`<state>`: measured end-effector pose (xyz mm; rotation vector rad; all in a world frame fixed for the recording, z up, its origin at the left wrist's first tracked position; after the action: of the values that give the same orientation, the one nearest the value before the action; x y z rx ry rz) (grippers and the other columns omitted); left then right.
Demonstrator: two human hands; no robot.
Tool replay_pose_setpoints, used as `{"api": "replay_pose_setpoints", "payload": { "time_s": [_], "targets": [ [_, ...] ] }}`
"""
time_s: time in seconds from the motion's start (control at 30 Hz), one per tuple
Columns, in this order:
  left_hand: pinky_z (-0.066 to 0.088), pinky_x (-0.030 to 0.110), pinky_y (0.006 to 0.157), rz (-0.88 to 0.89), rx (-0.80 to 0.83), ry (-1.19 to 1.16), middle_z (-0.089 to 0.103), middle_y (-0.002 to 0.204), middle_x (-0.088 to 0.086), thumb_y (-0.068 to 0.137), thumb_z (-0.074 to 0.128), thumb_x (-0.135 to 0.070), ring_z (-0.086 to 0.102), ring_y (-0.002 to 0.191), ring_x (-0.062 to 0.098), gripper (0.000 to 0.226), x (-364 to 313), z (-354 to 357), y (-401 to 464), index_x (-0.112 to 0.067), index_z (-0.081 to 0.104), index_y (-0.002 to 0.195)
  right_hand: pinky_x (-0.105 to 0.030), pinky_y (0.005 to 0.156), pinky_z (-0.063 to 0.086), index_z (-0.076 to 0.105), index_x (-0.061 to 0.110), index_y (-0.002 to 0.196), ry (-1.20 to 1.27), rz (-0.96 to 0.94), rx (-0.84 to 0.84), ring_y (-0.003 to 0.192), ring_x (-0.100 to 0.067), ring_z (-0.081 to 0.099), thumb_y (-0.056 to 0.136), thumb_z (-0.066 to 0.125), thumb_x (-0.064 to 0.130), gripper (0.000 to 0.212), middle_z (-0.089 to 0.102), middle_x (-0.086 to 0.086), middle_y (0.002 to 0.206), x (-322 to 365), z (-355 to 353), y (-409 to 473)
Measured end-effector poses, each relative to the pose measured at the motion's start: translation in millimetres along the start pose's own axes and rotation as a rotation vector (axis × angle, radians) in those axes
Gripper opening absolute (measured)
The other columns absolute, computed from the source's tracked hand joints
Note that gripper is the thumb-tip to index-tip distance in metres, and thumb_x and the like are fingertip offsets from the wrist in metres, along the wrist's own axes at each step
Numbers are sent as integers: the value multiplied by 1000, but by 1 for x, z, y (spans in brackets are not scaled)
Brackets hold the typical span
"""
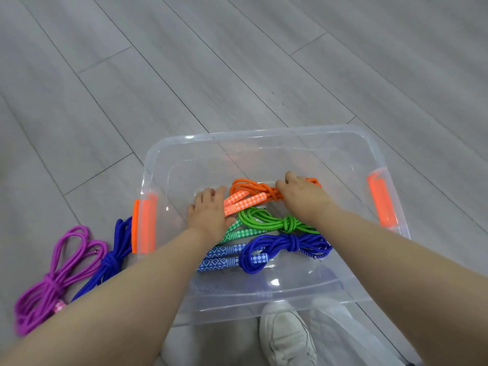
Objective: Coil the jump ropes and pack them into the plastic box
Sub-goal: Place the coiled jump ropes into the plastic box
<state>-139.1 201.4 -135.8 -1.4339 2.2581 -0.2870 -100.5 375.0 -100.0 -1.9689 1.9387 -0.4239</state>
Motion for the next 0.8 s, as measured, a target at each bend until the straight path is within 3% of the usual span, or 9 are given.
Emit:
{"api": "replay_pose_setpoints", "payload": {
  "time_s": [0.13,0.2,0.3,0.4,0.57,0.63,0.7,0.8],
  "targets": [
    [18,46,116,164,8,105,18,157,6,96,43,-46,16,144,27,67,-16,2,-8,-27,11,152,-37,72,39,49,6,119,47,-77,47,103,-33,56,95,43,13,26,45,-14,120,9,8,-1],
    [14,47,117,232,58,180,8,160,3,100,37,-41,11,146,26,64,-26,9,-11,-29,3,153,-38,87,45,46,5,126,62,-115,104,114,-32,53,93,46,11,34,44,-14,127,13,19,-5],
    [12,50,117,210,211,270,-4,162,2,99,37,-47,10,146,29,72,-24,20,-12,-27,-6,153,-38,113,30,25,8,149,8,-125,225,140,-27,31,90,49,11,63,28,-11,153,13,34,-12],
    [9,50,118,194,249,326,-5,162,5,98,38,-48,8,147,30,76,-27,14,-13,-22,-8,153,-38,115,22,25,15,150,-33,-136,190,142,-24,28,92,47,21,62,26,-8,156,15,15,-16],
    [8,44,119,281,87,345,5,161,11,95,43,-43,11,146,30,72,-35,-32,-29,-17,7,153,-36,118,15,22,16,151,-8,-129,97,146,-24,20,92,39,51,70,18,-8,160,31,-44,-26],
    [4,43,120,316,10,369,4,161,12,95,43,-49,8,147,30,74,-35,-61,-42,-17,9,153,-36,117,17,24,19,150,-61,-177,86,146,-25,19,87,33,56,74,15,-9,161,45,-63,-31],
    [2,44,120,311,-20,382,1,161,13,92,45,-52,4,148,30,79,-30,-90,-55,-16,9,152,-36,117,19,26,20,150,-133,-250,59,146,-26,19,91,44,41,65,14,-10,161,62,-90,-35],
    [1,43,120,318,-104,392,1,161,11,91,45,-37,3,148,28,74,-18,-138,-71,-17,9,153,-36,113,22,33,21,146,-214,-338,-79,143,-26,25,88,49,17,61,21,-8,158,89,-145,-37]
  ]
}}
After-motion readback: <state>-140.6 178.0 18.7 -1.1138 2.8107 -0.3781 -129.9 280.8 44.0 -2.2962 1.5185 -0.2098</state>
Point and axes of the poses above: each hand's wrist, its own y-axis towards the middle knuckle, its own z-axis out of the palm, x = y × z, the point moved 10 cm from there along y, towards the middle knuckle
